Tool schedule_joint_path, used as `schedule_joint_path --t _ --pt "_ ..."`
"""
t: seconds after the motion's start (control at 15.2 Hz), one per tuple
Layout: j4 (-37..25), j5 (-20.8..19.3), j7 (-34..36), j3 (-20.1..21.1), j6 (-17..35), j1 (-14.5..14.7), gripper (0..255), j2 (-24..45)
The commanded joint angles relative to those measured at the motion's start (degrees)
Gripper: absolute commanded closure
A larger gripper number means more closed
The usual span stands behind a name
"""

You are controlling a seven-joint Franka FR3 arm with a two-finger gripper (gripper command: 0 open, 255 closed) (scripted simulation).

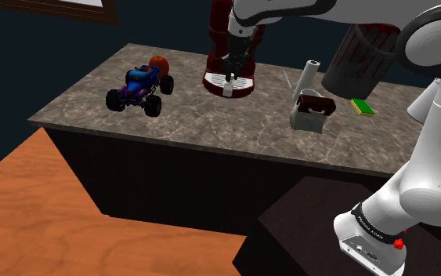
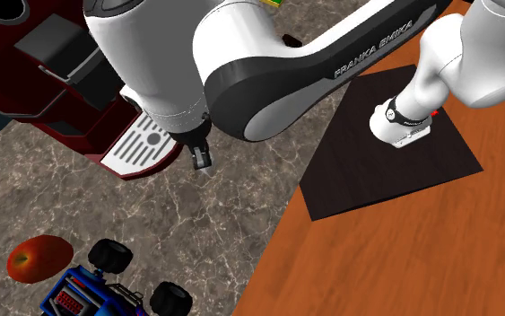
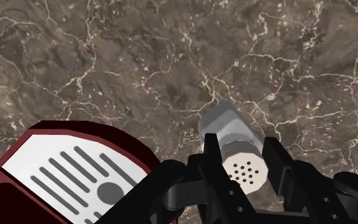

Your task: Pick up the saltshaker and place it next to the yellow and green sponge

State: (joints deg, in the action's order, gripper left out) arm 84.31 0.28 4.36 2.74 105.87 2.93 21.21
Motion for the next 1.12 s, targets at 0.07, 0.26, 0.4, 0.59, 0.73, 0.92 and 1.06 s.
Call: schedule_joint_path --t 0.07,0.26,0.4,0.59,0.73,0.92,1.06 --pt "-1.98 0.01 0.04 0.01 -2.26 0.01 255 -0.26" --pt "-4.29 0.00 0.07 0.01 -4.57 0.02 255 -0.26" --pt "-5.95 -0.01 0.10 0.02 -6.15 0.04 255 -0.18" --pt "-8.64 -0.02 0.14 0.03 -8.58 0.06 255 0.07" --pt "-9.82 -0.03 0.15 0.03 -9.63 0.07 255 0.21" --pt "-1.20 0.49 -2.67 -0.80 -7.01 -1.96 255 -5.75" --pt "3.69 0.76 -4.65 -1.48 -5.69 -3.24 255 -9.28"
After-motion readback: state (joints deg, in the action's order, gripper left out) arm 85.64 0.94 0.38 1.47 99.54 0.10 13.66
